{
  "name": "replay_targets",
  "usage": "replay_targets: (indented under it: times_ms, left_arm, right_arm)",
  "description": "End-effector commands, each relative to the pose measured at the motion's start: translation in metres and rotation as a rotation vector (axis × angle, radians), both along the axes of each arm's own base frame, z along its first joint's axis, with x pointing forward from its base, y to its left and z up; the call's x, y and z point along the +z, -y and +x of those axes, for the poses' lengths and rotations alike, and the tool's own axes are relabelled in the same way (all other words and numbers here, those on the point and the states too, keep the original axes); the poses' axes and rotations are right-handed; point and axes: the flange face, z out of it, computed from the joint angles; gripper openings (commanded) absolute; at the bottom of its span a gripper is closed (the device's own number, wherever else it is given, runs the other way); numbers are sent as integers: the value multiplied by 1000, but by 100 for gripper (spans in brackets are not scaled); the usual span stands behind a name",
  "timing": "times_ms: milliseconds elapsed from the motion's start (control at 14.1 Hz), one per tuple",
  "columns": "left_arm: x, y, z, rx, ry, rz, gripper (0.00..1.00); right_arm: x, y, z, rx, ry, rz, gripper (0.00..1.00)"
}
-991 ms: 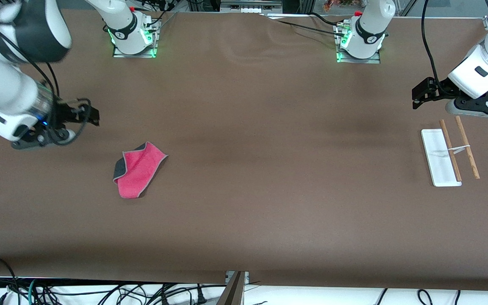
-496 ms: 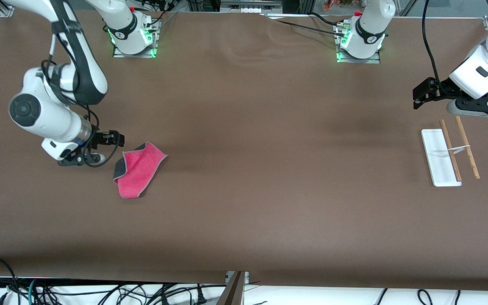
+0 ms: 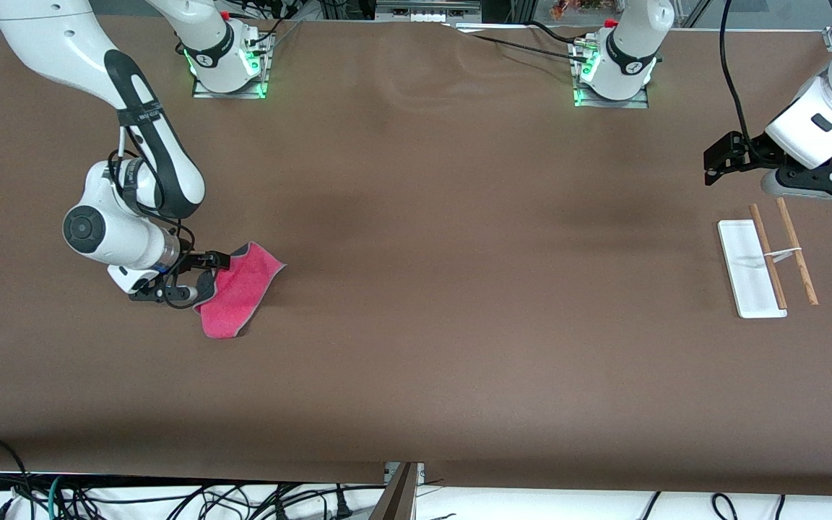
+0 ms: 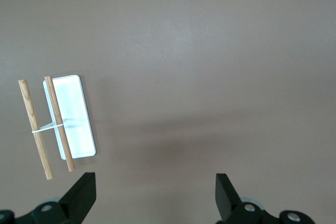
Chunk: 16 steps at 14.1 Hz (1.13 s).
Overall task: Pass towel and hang on rack
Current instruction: 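Close the right gripper on the edge of the pink towel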
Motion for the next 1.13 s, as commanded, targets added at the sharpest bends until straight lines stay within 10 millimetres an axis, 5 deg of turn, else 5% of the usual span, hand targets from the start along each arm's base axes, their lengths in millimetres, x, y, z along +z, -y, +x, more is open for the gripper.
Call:
replay_targets:
  times_ms: [0, 142, 637, 779, 1062]
  left_arm:
    - [5, 0, 1, 6, 0, 29, 100]
    - [5, 0, 0, 6, -1, 29, 100]
    - [4, -1, 1, 7, -3, 29, 100]
    - [4, -1, 1, 7, -3, 29, 100]
    - [4, -1, 1, 7, -3, 29, 100]
  right_arm:
    - [0, -2, 0, -18, 2, 13, 91]
    - [-2, -3, -3, -16, -4, 13, 81]
    - [-3, -3, -4, -12, -8, 13, 11]
    - [-3, -3, -4, -10, -8, 14, 0]
    - [17, -10, 4, 9, 10, 19, 0]
